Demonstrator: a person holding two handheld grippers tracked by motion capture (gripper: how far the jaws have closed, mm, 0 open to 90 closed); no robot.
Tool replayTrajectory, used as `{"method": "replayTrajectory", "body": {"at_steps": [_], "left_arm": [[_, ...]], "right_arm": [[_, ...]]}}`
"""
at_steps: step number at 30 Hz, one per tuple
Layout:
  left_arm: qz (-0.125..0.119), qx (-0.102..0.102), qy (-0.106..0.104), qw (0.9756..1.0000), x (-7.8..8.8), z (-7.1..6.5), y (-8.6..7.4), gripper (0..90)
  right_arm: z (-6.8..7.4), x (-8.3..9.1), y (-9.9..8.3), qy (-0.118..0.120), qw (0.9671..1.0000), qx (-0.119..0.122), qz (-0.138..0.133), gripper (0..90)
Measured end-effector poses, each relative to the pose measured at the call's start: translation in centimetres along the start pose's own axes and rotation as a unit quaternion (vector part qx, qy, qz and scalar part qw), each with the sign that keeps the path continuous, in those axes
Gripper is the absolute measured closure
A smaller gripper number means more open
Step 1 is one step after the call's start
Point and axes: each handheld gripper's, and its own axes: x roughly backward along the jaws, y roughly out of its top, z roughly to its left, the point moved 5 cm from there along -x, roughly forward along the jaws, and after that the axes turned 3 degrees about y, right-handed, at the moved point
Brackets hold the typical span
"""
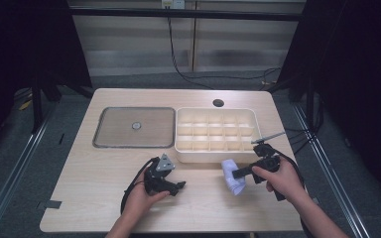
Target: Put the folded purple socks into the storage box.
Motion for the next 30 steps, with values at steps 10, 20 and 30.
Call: {"method": "replayTrajectory", "body": {"at_steps": [10,20,30], "left_arm": [[0.001,0.0,0.0,1.0,0.0,0.0,0.0,18.8],[0.001,0.0,0.0,1.0,0.0,0.0,0.0,18.8],[0.001,0.0,0.0,1.0,0.0,0.0,0.0,18.8]], "right_arm": [[0.2,1.8,0.9,-0.019,0.9997,0.013,0.011,71.8],[0.7,2.7,1.7,-0.023,0.9993,0.018,0.021,71.8],[0.9,3.6,2.5,-0.03,0.9991,0.024,0.019,71.8]]}}
